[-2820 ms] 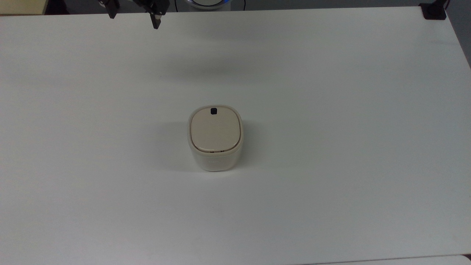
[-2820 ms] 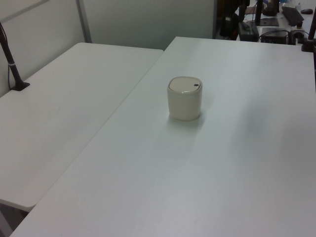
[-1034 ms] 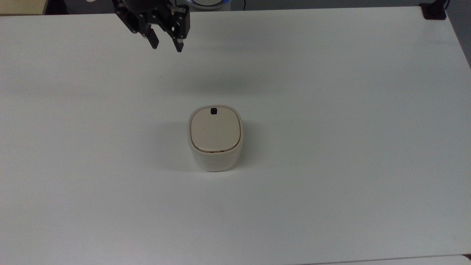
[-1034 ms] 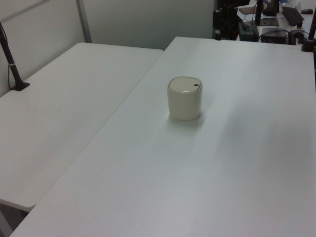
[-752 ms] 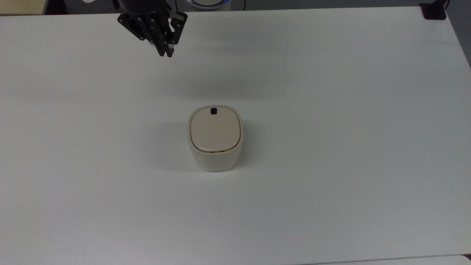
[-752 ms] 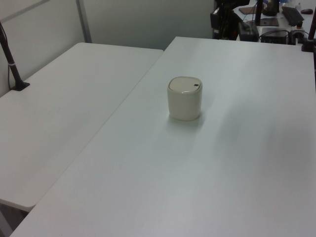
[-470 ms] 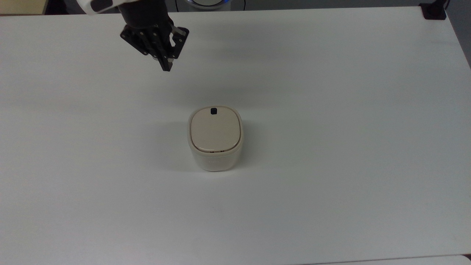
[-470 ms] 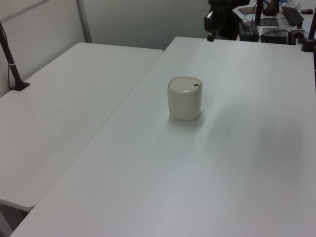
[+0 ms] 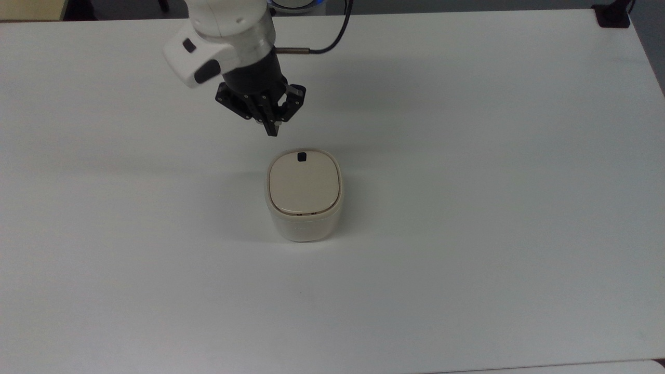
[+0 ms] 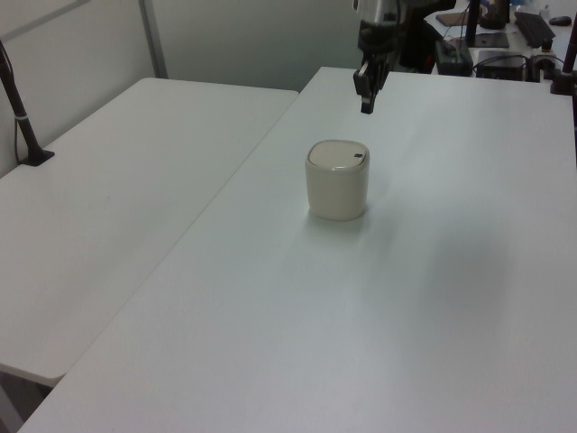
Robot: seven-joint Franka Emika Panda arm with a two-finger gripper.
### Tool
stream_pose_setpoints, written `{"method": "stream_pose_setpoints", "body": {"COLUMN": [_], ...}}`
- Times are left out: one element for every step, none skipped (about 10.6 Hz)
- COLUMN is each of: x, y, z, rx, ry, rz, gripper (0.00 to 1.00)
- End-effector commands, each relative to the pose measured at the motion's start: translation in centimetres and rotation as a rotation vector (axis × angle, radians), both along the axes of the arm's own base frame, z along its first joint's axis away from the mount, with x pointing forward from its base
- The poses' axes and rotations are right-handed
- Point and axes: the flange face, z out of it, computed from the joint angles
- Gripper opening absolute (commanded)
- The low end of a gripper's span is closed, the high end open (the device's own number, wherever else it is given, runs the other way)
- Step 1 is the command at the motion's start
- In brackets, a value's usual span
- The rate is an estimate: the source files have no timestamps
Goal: Open the trash bin
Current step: 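Move the gripper over the bin and lower it onto the lid tab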
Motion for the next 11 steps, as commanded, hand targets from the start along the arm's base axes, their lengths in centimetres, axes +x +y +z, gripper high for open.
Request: {"method": "stream_pose_setpoints", "body": {"x": [0.5, 0.8, 1.4, 1.6, 1.8, 1.8, 1.9, 2.2, 2.3, 2.4, 2.4], "y": [2.2, 2.2, 3.0, 3.7, 3.7, 3.8, 4.2, 4.9, 5.3, 5.7, 5.6], "z": [-2.7, -3.4, -3.9, -4.5, -5.3, -5.5, -5.9, -6.9, -7.3, -7.8, -8.0], "rx": [-0.044, -0.053, -0.058, -0.058, -0.059, -0.060, -0.060, -0.063, -0.072, -0.076, -0.079], "ry": [0.022, 0.019, -0.007, -0.011, -0.001, 0.002, 0.007, 0.011, 0.006, 0.010, 0.013], "rz": [0.065, 0.066, 0.071, 0.073, 0.074, 0.075, 0.081, 0.089, 0.099, 0.104, 0.105], "gripper": [0.03, 0.03, 0.03, 0.03, 0.03, 0.03, 0.03, 0.03, 0.03, 0.02, 0.02]}}
